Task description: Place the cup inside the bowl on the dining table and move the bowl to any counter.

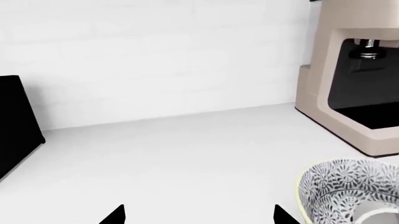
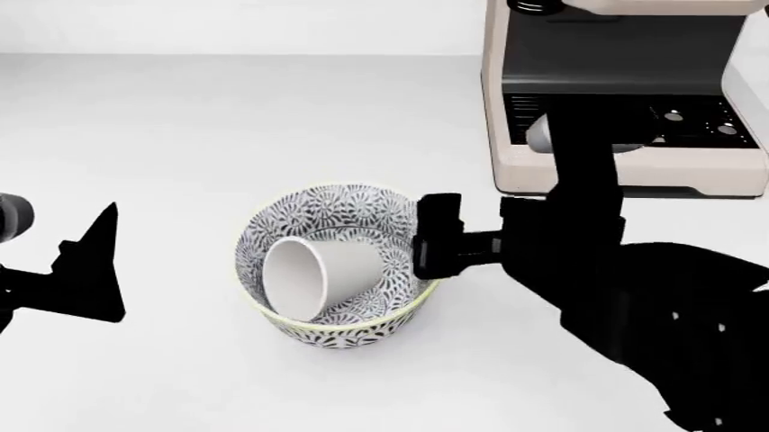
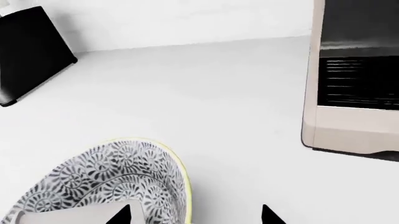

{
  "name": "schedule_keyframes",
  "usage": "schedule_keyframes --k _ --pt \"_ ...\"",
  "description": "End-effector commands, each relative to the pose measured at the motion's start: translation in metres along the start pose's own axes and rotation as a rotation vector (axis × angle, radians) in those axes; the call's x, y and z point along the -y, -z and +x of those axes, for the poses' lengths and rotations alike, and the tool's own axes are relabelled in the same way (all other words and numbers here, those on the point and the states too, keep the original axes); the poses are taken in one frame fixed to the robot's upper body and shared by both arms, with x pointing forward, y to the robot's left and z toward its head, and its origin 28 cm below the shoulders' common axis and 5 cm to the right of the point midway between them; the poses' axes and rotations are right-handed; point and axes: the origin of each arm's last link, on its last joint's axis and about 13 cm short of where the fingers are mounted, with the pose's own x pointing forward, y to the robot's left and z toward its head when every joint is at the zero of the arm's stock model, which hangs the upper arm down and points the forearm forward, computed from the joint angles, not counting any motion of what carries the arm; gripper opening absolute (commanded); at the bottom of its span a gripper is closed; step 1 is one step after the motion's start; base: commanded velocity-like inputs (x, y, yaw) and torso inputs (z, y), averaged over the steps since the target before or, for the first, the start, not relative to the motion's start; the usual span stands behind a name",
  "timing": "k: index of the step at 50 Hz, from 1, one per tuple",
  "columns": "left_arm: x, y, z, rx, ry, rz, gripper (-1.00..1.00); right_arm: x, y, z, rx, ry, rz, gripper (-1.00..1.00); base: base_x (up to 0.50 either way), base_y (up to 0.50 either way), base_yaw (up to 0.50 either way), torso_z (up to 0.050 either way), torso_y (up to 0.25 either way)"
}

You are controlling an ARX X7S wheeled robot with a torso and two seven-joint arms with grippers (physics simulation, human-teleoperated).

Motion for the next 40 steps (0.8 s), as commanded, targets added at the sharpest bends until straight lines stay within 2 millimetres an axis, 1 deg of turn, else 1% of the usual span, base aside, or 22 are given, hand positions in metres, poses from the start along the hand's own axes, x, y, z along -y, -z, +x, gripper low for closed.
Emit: schedule_keyframes --k 1,5,8,11,13,15,18,20,21,23,30,32,33,34,40 --pt "-0.003 -0.018 0.015 0.013 0.006 -0.02 1.0 -0.007 0.0 -0.025 0.189 0.077 -0.225 1.0 0.0 0.0 0.0 0.0 0.0" --pt "-0.001 -0.022 0.02 -0.004 0.019 -0.035 1.0 -0.007 -0.001 -0.032 0.211 0.09 -0.235 1.0 0.0 0.0 0.0 0.0 0.0" --pt "0.001 -0.027 0.024 -0.005 0.013 -0.043 1.0 -0.009 -0.005 -0.041 0.273 0.11 -0.269 1.0 0.0 0.0 0.0 0.0 0.0" --pt "0.003 -0.033 0.024 -0.002 0.015 -0.046 1.0 -0.012 -0.008 -0.049 0.336 0.129 -0.318 1.0 0.0 0.0 0.0 0.0 0.0" --pt "0.001 -0.036 0.024 0.0 0.014 -0.05 1.0 -0.012 -0.01 -0.051 0.358 0.133 -0.314 1.0 0.0 0.0 0.0 0.0 0.0" --pt "-0.002 -0.042 0.022 0.006 0.01 -0.05 1.0 -0.013 -0.013 -0.054 0.375 0.139 -0.325 1.0 0.0 0.0 0.0 0.0 0.0" --pt "0.0 -0.047 0.024 0.01 0.008 -0.048 1.0 -0.015 -0.022 -0.059 0.391 0.149 -0.324 1.0 0.0 0.0 0.0 0.0 0.0" --pt "0.002 -0.052 0.026 0.01 0.012 -0.047 1.0 -0.015 -0.029 -0.063 0.397 0.155 -0.323 1.0 0.0 0.0 0.0 0.0 0.0" --pt "0.0 -0.057 0.025 0.011 0.016 -0.044 1.0 -0.015 -0.034 -0.066 0.401 0.161 -0.328 1.0 0.0 0.0 0.0 0.0 0.0" --pt "0.003 -0.062 0.029 0.014 0.02 -0.042 1.0 -0.016 -0.04 -0.068 0.412 0.162 -0.336 1.0 0.0 0.0 0.0 0.0 0.0" --pt "0.0 -0.085 0.037 0.03 0.026 -0.04 1.0 -0.015 -0.061 -0.075 0.449 0.177 -0.357 1.0 0.0 0.0 0.0 0.0 0.0" --pt "0.004 -0.091 0.042 0.035 0.028 -0.035 1.0 -0.015 -0.069 -0.076 0.462 0.177 -0.362 1.0 0.0 0.0 0.0 0.0 0.0" --pt "0.005 -0.091 0.042 0.036 0.028 -0.035 1.0 -0.014 -0.07 -0.076 0.464 0.176 -0.364 1.0 0.0 0.0 0.0 0.0 0.0" --pt "0.002 -0.096 0.042 0.037 0.031 -0.033 1.0 -0.014 -0.072 -0.075 0.466 0.176 -0.367 1.0 0.0 0.0 0.0 0.0 0.0" --pt "0.006 -0.115 0.05 0.063 0.035 -0.028 1.0 -0.014 -0.073 -0.077 0.489 0.184 -0.387 1.0 0.0 0.0 0.0 0.0 0.0"
